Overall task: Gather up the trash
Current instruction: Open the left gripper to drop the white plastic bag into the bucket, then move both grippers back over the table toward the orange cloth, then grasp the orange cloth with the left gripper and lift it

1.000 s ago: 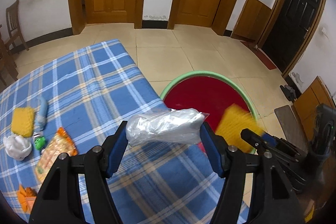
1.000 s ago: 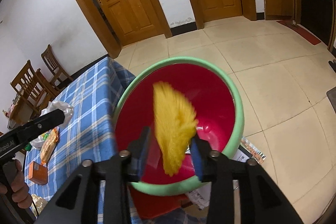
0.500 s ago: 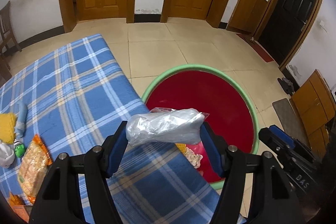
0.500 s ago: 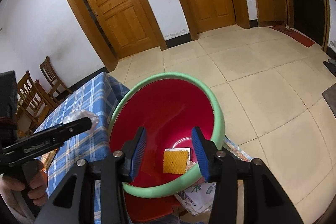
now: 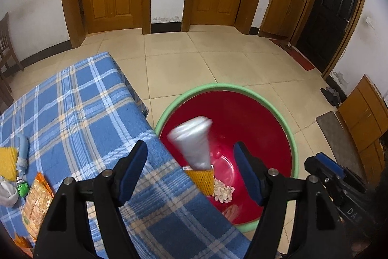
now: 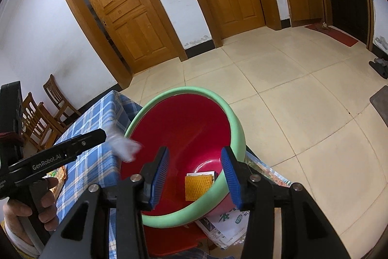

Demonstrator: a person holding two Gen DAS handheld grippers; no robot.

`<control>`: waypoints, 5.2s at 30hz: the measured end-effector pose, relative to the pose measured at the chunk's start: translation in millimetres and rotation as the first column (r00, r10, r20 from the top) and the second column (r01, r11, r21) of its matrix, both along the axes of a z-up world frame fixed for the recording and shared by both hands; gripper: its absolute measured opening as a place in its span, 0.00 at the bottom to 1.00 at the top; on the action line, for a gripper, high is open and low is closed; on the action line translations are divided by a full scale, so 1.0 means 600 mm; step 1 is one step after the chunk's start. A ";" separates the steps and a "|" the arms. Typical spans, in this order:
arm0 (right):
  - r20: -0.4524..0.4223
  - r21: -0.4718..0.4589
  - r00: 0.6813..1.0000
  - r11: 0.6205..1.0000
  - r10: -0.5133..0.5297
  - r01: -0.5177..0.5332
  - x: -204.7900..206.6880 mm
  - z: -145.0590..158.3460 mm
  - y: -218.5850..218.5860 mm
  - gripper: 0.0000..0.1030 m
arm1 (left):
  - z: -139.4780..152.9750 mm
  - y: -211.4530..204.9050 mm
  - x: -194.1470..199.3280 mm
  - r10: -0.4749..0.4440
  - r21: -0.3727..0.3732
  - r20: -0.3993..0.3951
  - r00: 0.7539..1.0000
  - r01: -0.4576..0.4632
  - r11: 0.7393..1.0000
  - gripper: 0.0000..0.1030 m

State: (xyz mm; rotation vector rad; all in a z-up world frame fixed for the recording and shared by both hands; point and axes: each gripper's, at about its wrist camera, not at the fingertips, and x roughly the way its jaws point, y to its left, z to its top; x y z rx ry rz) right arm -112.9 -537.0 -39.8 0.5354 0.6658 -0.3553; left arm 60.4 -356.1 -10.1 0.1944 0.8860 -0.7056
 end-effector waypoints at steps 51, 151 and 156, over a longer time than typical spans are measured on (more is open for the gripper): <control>0.041 -0.018 0.973 0.973 0.229 -0.228 0.003 0.069 0.165 0.52 | 0.102 0.325 -0.070 0.313 -0.071 0.012 0.950 -0.311 0.948 0.72; -0.099 -0.014 0.845 0.849 0.525 -0.529 0.101 0.033 0.415 0.53 | -0.033 0.586 -0.083 0.567 -0.077 -0.032 0.823 -0.567 0.820 0.37; -0.102 -0.010 0.815 0.818 0.571 -0.574 0.117 0.032 0.454 0.53 | -0.029 0.611 -0.091 0.599 -0.083 -0.037 0.800 -0.600 0.796 0.37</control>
